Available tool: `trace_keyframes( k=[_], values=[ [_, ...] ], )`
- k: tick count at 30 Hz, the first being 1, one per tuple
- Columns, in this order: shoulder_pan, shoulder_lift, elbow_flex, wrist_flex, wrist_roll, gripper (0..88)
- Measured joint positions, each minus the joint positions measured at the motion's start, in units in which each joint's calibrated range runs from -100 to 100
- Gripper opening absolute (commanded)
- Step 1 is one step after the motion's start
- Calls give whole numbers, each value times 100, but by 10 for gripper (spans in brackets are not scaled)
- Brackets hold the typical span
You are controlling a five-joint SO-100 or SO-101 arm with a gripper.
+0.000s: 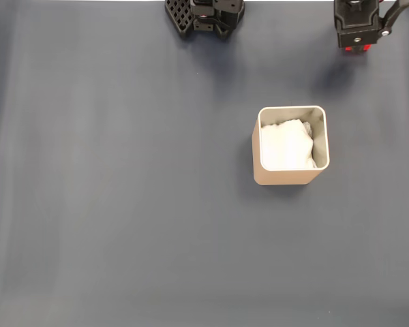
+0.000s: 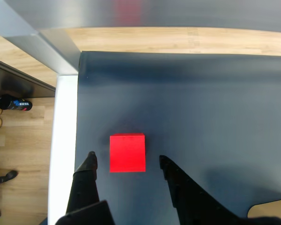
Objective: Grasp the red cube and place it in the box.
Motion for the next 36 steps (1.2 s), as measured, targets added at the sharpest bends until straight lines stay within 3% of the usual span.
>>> trace_keyframes(
  k=[36],
  values=[
    [-60,107,209,-471,10,349]
  ],
)
